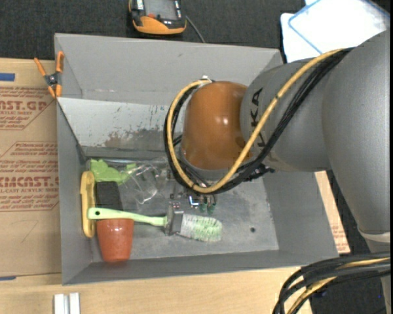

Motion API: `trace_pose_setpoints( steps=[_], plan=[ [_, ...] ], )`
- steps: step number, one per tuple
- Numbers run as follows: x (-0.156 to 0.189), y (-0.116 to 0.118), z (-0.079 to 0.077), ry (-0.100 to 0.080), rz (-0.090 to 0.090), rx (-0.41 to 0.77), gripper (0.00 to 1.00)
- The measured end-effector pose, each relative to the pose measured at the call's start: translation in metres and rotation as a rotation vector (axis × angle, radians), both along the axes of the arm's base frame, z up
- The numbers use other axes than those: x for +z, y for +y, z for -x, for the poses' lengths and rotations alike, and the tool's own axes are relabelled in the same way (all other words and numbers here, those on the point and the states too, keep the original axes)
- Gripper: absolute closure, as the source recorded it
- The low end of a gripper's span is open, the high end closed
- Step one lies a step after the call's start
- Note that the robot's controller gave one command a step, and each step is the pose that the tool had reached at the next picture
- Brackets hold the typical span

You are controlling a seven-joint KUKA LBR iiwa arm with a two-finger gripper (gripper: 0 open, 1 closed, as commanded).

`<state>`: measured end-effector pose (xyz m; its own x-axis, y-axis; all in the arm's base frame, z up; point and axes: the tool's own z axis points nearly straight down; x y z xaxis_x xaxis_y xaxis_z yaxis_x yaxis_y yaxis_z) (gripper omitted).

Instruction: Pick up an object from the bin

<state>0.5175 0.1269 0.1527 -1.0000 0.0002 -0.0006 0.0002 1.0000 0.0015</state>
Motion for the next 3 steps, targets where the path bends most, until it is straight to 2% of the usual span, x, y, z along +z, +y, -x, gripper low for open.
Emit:
trace_pose_setpoints(
  steps=[1, 2, 3],
  plan=[
    [0.0, 0.0, 0.0, 0.0, 0.0, 0.0, 0.0],
    [-0.069, -0.062, -0.018, -0.005, 0.0, 0.211, 0.0],
    [-0.071, -0.065, 0.007, 0.001, -0.001, -0.155, 0.0]
  ],
)
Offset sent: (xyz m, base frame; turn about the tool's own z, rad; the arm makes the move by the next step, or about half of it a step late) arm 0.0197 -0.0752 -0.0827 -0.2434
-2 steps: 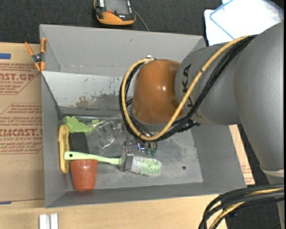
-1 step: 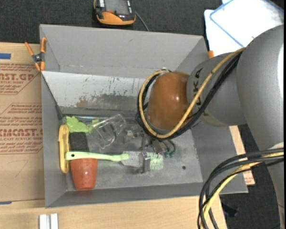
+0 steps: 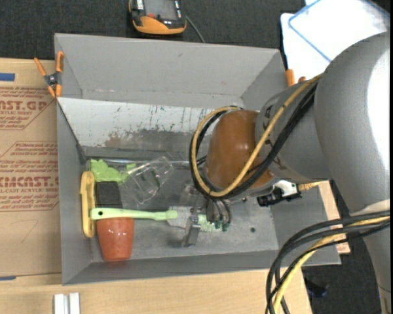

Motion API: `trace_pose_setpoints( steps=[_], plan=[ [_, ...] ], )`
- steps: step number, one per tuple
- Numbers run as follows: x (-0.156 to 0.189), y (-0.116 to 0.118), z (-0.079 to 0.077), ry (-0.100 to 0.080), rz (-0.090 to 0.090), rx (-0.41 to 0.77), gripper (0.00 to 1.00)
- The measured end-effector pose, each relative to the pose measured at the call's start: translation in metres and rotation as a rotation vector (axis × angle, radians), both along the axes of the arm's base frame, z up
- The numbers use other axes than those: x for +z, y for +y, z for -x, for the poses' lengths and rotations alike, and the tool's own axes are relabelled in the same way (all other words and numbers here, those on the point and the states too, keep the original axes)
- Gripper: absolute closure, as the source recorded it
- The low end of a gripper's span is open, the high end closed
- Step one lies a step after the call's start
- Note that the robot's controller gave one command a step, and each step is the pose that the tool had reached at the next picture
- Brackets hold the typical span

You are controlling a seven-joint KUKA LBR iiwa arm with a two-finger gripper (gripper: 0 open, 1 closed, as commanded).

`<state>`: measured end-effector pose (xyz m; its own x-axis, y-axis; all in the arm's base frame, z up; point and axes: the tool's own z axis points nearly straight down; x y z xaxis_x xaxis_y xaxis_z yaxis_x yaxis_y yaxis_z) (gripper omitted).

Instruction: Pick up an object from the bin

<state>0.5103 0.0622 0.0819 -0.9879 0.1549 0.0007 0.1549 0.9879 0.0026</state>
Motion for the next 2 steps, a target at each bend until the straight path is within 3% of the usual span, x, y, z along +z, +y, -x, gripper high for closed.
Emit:
trace_pose_setpoints(
  steps=[1, 2],
  plan=[
    [-0.0065, -0.0621, -0.0215, -0.003, 0.002, 0.465, 1.0],
    [-0.0064, -0.0619, -0.0214, -0.003, 0.002, 0.465, 1.0]
  ],
)
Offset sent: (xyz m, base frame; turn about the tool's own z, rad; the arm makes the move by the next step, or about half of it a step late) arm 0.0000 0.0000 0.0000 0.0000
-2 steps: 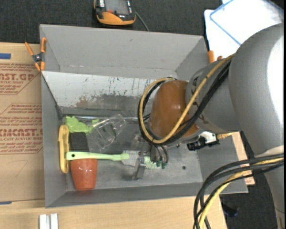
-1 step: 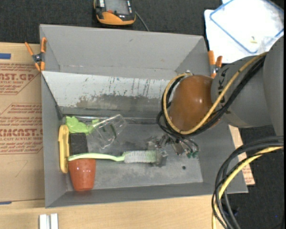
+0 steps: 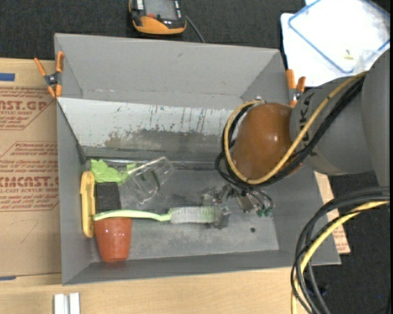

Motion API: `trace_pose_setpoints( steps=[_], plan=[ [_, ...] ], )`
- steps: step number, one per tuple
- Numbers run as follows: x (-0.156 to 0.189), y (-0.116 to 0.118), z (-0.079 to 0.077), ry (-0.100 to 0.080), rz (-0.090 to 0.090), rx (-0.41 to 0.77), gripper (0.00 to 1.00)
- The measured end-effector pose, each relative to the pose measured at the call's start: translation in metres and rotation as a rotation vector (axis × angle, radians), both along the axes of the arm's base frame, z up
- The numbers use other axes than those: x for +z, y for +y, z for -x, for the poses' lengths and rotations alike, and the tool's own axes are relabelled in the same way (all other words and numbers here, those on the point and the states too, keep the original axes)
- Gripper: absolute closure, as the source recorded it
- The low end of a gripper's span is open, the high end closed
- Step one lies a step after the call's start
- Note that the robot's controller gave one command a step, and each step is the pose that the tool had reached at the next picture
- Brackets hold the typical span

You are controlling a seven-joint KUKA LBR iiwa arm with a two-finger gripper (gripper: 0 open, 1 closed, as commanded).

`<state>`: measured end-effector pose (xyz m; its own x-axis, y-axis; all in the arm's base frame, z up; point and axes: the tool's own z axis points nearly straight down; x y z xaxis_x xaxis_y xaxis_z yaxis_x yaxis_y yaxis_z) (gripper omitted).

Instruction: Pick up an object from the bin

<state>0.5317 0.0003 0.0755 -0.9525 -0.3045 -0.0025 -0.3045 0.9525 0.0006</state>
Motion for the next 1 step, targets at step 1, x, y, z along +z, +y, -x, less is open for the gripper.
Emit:
trace_pose_setpoints(
  steps=[1],
  plan=[
    [0.025, 0.0014, -0.0001, 0.012, 0.0, 0.005, 1.0]
  ],
)
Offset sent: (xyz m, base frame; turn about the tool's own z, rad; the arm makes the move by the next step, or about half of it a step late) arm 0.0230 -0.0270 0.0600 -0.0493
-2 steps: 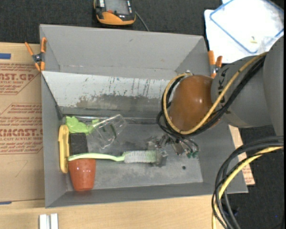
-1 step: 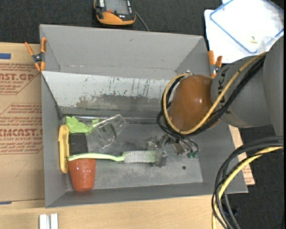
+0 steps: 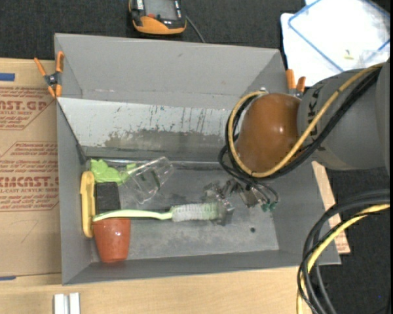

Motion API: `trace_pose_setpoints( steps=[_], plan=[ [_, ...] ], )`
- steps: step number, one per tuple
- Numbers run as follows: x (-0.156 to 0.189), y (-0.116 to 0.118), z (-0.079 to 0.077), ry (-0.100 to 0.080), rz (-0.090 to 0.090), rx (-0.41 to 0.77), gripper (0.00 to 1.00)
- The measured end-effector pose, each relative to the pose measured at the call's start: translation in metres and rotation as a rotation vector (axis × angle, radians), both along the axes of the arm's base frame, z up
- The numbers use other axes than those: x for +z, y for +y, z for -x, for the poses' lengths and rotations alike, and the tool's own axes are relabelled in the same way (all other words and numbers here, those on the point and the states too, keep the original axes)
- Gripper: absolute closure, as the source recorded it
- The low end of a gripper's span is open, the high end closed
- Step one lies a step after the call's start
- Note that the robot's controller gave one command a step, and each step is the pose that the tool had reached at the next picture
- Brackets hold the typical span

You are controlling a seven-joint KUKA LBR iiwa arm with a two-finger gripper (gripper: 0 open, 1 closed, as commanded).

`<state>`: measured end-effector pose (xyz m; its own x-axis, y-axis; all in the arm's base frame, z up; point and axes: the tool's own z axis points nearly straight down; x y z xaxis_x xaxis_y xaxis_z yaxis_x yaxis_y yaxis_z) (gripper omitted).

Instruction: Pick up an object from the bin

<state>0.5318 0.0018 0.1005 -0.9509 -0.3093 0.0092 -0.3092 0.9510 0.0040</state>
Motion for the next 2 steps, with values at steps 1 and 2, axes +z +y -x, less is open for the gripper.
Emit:
trace_pose_setpoints(
  steps=[1, 2],
  plan=[
    [0.027, -0.01, -0.015, -0.011, -0.002, 0.028, 1.0],
    [0.115, -0.03, 0.038, -0.016, -0.002, 0.199, 1.0]
  ],
)
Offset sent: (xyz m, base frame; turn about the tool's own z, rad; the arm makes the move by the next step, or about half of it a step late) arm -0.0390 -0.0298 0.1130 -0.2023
